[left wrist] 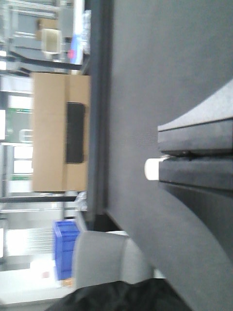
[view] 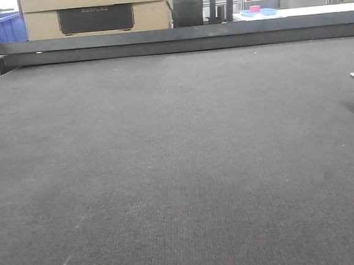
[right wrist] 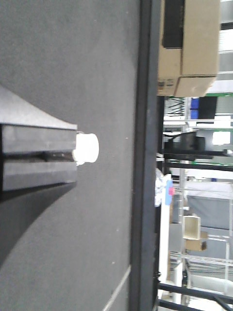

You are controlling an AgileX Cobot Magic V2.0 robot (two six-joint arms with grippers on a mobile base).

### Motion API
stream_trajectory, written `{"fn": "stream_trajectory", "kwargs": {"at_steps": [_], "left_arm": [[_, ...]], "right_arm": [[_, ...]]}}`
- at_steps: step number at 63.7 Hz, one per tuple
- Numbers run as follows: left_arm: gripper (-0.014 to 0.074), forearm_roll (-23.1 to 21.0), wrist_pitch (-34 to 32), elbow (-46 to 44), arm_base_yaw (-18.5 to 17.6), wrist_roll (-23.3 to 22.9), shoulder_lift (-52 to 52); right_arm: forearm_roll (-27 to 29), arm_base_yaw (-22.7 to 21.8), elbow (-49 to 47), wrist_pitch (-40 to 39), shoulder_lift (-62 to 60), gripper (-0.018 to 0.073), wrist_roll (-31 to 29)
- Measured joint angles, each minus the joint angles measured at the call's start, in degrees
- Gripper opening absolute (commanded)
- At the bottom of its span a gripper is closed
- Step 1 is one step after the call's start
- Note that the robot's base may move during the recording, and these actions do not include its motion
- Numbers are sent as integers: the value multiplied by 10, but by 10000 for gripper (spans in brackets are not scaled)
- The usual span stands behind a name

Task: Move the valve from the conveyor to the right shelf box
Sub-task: 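Lower both open grippers over the two white-capped valves on the conveyor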

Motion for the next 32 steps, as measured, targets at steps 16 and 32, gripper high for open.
{"fn": "stream_trajectory", "kwargs": {"at_steps": [16, 32], "left_arm": [[-90, 9, 80, -124, 0, 0, 18], [337, 15, 221, -304, 0, 0, 160]], "right_arm": [[0, 0, -165, 92, 1, -146, 0], [0, 0, -308, 148, 107, 384, 0]]}}
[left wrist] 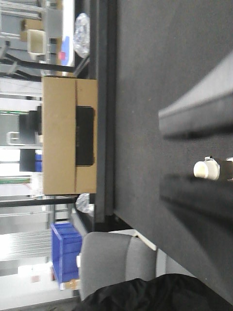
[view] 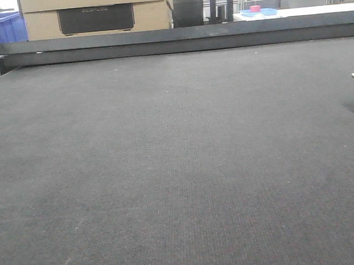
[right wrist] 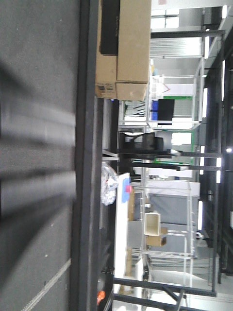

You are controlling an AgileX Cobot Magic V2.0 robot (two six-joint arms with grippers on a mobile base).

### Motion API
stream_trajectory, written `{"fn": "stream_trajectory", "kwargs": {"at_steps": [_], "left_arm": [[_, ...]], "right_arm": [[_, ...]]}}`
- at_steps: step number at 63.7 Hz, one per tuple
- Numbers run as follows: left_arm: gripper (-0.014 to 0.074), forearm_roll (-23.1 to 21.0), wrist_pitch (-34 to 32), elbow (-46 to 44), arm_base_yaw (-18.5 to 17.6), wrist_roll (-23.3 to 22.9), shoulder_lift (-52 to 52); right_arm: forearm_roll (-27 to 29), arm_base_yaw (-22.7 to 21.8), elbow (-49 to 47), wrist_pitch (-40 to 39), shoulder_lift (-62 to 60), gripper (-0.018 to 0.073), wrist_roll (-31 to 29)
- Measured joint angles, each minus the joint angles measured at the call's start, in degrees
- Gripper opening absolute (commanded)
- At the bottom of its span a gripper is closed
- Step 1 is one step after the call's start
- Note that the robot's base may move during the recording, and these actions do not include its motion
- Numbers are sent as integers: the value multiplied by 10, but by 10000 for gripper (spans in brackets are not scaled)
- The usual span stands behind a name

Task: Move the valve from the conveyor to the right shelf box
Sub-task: 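Lower both open grippers over the two white-capped valves on the conveyor, then close the right and left grippers around each valve's white cap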

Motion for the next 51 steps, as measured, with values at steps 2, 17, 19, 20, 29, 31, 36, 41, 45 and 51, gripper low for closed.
{"fn": "stream_trajectory", "kwargs": {"at_steps": [2, 17, 19, 20, 29, 31, 36, 41, 45, 51], "left_arm": [[395, 0, 6, -13, 0, 0, 16], [608, -14, 19, -74, -17, 0, 120], [603, -15, 21, -79, -23, 0, 127], [600, -15, 21, -82, -28, 0, 132], [599, -17, 22, -99, -54, 0, 148], [599, -17, 22, -102, -60, 0, 151], [599, -17, 22, -102, -68, 0, 154], [599, -17, 22, -102, -72, 0, 155], [599, -17, 22, -102, -73, 0, 155], [599, -17, 22, -102, -73, 0, 155]], "right_arm": [[0, 0, -5, 0, 14, 449, 0], [-8, 0, -10, 8, 118, 569, 0], [-8, 0, -15, 14, 129, 569, 0], [-9, 0, -19, 18, 135, 569, 0], [-11, 0, -83, 102, 212, 569, 0], [-11, 0, -106, 121, 231, 569, 0], [-16, 0, -164, 177, 293, 569, 0], [-19, 0, -226, 240, 349, 569, -7], [-20, 0, -277, 294, 406, 569, -24], [-21, 0, -350, 379, 489, 569, -44]]}}
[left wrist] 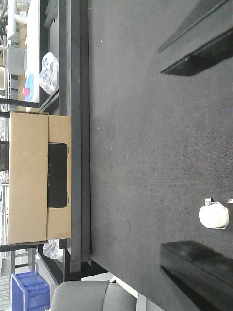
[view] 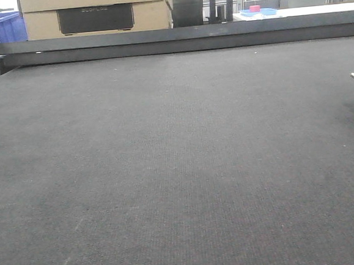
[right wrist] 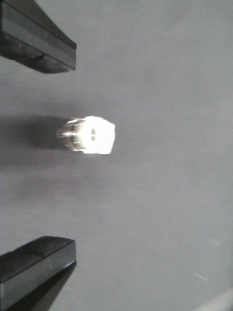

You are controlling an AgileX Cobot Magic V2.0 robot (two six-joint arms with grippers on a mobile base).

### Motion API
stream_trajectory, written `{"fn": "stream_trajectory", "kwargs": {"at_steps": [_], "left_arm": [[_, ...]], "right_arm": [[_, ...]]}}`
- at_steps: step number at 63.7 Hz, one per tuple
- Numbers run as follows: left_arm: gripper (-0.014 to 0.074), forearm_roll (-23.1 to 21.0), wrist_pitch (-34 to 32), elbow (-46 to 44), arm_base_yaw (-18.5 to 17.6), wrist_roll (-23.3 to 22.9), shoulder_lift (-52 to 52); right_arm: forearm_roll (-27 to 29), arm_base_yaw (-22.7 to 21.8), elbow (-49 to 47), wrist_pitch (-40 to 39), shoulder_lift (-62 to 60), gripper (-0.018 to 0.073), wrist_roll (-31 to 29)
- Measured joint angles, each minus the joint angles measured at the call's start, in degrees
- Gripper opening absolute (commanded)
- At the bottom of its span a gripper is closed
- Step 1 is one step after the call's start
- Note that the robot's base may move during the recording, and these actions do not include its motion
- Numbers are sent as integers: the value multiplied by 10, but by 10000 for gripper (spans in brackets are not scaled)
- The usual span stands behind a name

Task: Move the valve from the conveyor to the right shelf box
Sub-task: 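Close the right and left grippers around each valve's white cap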

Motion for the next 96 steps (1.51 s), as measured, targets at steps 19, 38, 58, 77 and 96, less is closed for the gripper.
{"fn": "stream_trajectory", "kwargs": {"at_steps": [19, 38, 58, 77, 96], "left_arm": [[599, 0, 0, 0, 0, 0, 0], [599, 0, 0, 0, 0, 0, 0], [599, 0, 0, 0, 0, 0, 0], [599, 0, 0, 0, 0, 0, 0], [599, 0, 1, 0, 0, 0, 0]], "right_arm": [[11, 0, -116, 85, 184, 569, -47], [46, 0, -124, 66, 321, 569, -72], [48, 0, -162, 50, 414, 569, -81], [48, 0, -165, 49, 453, 569, -81], [47, 0, -165, 47, 453, 39, -82]]}}
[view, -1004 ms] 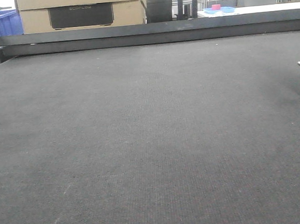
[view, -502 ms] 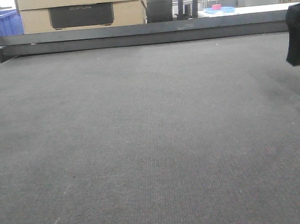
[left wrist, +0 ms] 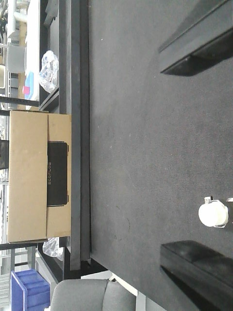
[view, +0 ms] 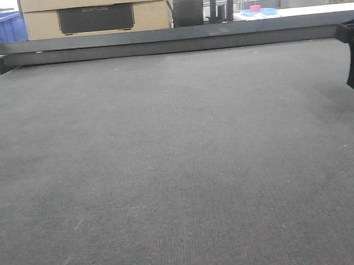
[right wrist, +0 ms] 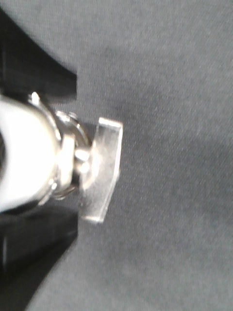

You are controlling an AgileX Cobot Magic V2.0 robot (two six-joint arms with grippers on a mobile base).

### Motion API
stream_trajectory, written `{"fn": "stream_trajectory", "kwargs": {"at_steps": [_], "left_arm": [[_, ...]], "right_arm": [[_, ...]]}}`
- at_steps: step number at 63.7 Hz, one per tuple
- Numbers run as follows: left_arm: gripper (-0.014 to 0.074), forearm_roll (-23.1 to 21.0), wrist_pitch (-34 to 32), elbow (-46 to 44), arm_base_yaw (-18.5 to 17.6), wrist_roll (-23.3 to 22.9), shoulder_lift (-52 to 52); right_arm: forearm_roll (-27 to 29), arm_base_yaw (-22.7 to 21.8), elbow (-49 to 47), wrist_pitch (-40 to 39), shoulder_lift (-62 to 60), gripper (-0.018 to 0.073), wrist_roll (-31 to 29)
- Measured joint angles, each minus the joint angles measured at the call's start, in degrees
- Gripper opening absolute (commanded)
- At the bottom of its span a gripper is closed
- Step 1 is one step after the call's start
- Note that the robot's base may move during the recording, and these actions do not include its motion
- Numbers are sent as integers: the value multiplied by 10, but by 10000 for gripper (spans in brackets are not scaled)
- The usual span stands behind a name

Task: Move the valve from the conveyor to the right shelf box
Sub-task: 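Close the right and left grippers around each valve's white cap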

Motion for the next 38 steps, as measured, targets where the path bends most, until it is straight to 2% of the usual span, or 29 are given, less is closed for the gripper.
{"fn": "stream_trajectory", "kwargs": {"at_steps": [5, 19, 38], "left_arm": [[599, 0, 6, 0, 0, 0, 0], [599, 0, 39, -2, 0, 0, 0], [599, 0, 171, -75, 0, 0, 52]], "right_arm": [[0, 0, 0, 1, 0, -162, 0], [-1, 0, 0, 15, -6, -154, 0], [8, 0, 2, 26, -120, -154, 0]]}}
